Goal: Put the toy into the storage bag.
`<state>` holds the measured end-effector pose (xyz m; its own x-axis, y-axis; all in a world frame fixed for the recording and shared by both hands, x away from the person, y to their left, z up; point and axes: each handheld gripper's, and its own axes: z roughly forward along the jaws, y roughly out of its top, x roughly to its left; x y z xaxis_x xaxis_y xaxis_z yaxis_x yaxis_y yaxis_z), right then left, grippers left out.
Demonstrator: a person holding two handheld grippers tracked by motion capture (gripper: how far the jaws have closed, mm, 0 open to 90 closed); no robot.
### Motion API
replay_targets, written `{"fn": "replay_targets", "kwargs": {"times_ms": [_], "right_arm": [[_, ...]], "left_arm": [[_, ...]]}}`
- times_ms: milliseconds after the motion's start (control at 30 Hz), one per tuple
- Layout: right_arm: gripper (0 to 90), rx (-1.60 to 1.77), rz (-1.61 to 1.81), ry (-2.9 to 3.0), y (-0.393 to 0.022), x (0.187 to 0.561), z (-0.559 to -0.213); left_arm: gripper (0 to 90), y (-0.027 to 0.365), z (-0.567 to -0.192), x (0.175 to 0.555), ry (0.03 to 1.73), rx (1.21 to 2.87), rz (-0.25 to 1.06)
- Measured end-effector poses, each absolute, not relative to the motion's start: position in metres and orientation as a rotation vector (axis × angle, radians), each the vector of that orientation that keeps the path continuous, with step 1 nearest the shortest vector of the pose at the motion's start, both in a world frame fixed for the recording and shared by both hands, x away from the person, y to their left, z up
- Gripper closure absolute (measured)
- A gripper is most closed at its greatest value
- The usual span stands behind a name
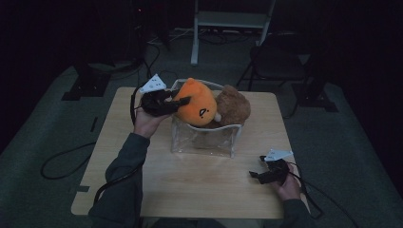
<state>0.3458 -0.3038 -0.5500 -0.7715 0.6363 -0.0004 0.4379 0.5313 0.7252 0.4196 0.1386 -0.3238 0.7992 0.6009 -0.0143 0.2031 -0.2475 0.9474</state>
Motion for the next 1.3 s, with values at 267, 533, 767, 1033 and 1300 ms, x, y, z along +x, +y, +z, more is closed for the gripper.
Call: {"fn": "replay_targets", "kwargs": {"times_ms": [267, 533, 767, 1033, 1300], "right_arm": [[11.7, 0.900, 1.077, 2.507, -0.304, 0.346, -0.550], [11.7, 0.900, 1.077, 2.507, -0.304, 0.346, -0.550], [11.7, 0.899, 1.077, 2.507, -0.304, 0.346, -0.550], [11.7, 0.899, 1.078, 2.508, -0.304, 0.346, -0.550], [11.7, 0.899, 1.076, 2.507, -0.304, 0.346, -0.550]], "left_arm": [[57.8, 0.136, -0.326, 0.420, 0.620, 1.829, 0.434], [57.8, 0.134, -0.328, 0.421, 0.620, 1.844, 0.450], [57.8, 0.131, -0.331, 0.422, 0.623, 1.854, 0.456], [57.8, 0.131, -0.339, 0.425, 0.636, 1.866, 0.441], [57.8, 0.131, -0.341, 0.425, 0.643, 1.876, 0.449]]}}
